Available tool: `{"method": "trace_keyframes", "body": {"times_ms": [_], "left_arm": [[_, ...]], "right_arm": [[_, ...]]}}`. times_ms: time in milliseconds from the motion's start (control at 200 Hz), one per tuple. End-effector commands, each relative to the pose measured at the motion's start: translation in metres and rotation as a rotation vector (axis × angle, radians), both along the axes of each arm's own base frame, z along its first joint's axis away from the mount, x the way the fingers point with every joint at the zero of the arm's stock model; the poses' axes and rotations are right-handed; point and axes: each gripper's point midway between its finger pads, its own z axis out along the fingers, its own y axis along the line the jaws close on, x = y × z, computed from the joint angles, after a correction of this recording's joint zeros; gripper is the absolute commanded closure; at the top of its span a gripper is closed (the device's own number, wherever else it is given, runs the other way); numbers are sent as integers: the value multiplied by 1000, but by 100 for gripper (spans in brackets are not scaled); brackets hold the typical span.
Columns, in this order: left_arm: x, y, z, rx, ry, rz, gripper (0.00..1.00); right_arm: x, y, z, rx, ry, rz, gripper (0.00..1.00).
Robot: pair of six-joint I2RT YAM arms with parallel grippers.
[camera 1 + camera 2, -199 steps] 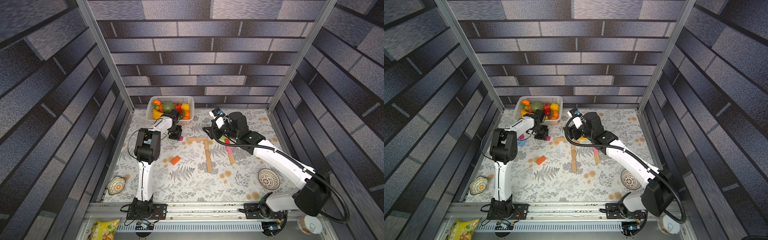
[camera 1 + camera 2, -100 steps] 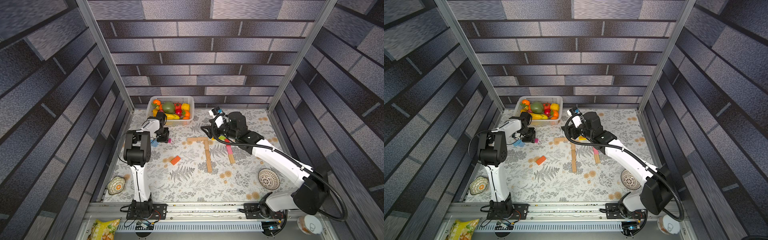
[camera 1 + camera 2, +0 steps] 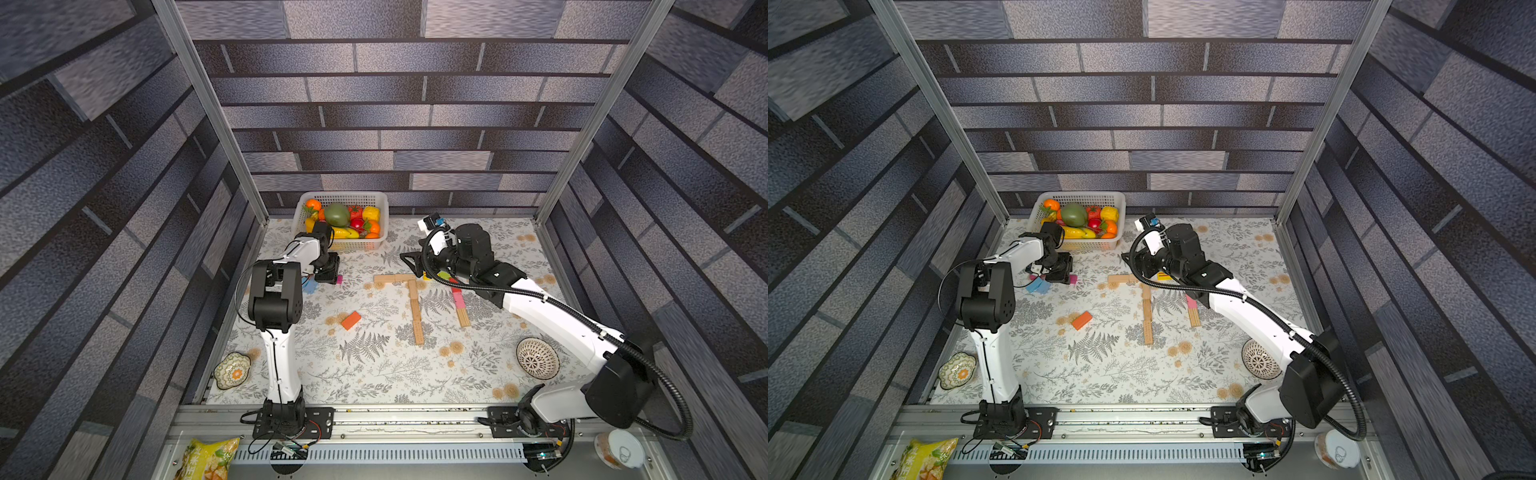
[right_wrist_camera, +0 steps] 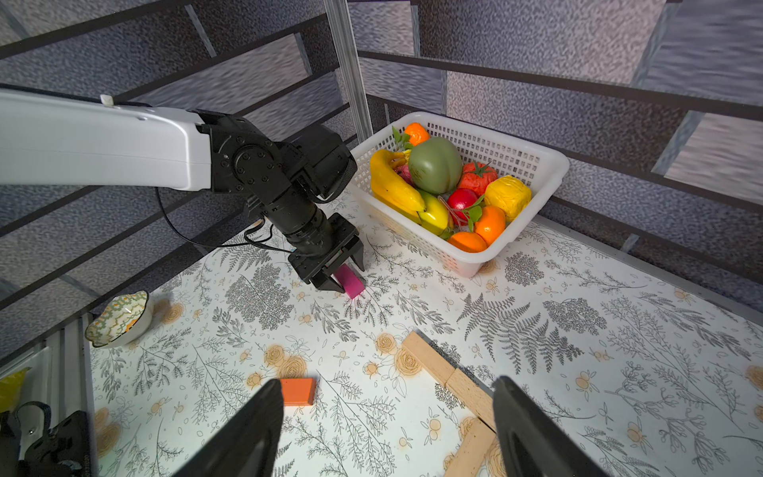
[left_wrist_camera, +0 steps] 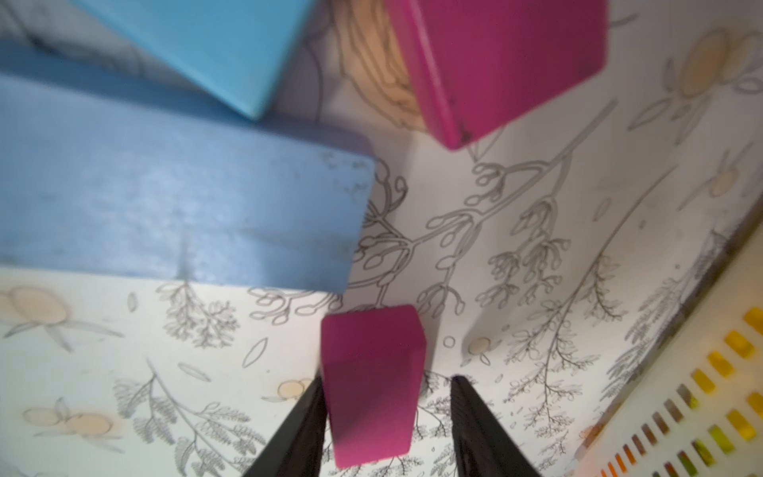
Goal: Assemble the number 7 with building blocks
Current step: Place the building block at the center of the board, then pick up the building block from the center of the board.
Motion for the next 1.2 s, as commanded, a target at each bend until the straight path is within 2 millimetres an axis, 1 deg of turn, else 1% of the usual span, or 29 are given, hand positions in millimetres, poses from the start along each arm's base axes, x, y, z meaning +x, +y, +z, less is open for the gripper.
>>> {"method": "trace_keyframes", "body": {"times_ms": [0, 75, 115, 150, 170, 220, 306, 346, 366, 431, 486, 571, 656, 696, 751, 802, 852, 882, 927, 957, 1017, 1057, 1137, 1197], "left_arm": [[4, -4, 8, 10, -10, -38, 45], [7, -4, 23, 17, -46, -61, 41], [9, -2, 35, 34, -72, -87, 40], [10, 0, 48, 57, -94, -125, 38], [10, 1, 55, 72, -105, -148, 38], [8, 5, 74, 103, -133, -213, 36], [-5, 15, 102, 157, -178, -339, 31], [-13, 19, 109, 159, -196, -411, 28], [-20, 21, 111, 157, -190, -447, 27], [-43, 27, 111, 142, -175, -577, 25], [-70, 34, 105, 140, -121, -660, 25], [-100, 43, 96, 137, -77, -759, 25], [-119, 49, 87, 139, -17, -839, 26], [-122, 48, 83, 136, -10, -876, 26], [-122, 41, 79, 129, -9, -953, 27], [-120, 27, 78, 134, -22, -1057, 27], [-120, 5, 80, 135, -47, -1178, 27], [-124, -8, 81, 138, -49, -1258, 27], [-132, -28, 81, 130, -45, -1385, 27], [-139, -36, 79, 148, -18, -1461, 26], [-154, -48, 75, 186, 22, -1596, 26], [-163, -53, 71, 197, 44, -1653, 26], [-175, -54, 62, 196, 81, -1680, 26], [-177, -56, 58, 183, 80, -1681, 26]], "right_arm": [[1, 2, -11, 2, 19, -2, 17], [0, 4, -13, 1, 21, 3, 16], [-2, 4, -13, 0, 20, 2, 13], [-2, 4, -14, -2, 18, 0, 7], [-3, 4, -14, -5, 16, -1, 1], [-5, 2, -13, -9, 10, -4, 0], [-7, -3, -10, -19, 4, -21, 0], [-6, -8, -6, -20, -1, -44, 0], [-6, -9, -6, -21, -3, -52, 0], [-8, -13, -2, -32, -15, -59, 0], [-10, -14, 1, -45, -25, -46, 0], [-9, -12, 6, -42, -33, -42, 0], [-7, -9, 12, -22, -33, -40, 0], [-6, -6, 15, -9, -32, -33, 0], [-5, -2, 18, 6, -27, -24, 0], [-3, 2, 19, 15, -20, -15, 0], [-1, 4, 17, 10, -10, -11, 0], [0, 4, 16, 3, -5, -14, 0], [1, 4, 14, -6, 0, -21, 0], [2, 3, 14, -11, 1, -27, 0], [3, 1, 11, -20, 7, -35, 0], [2, 1, 10, -22, 14, -37, 0], [1, 0, 11, -13, 23, -42, 0], [0, -2, 11, -4, 28, -51, 0]]}}
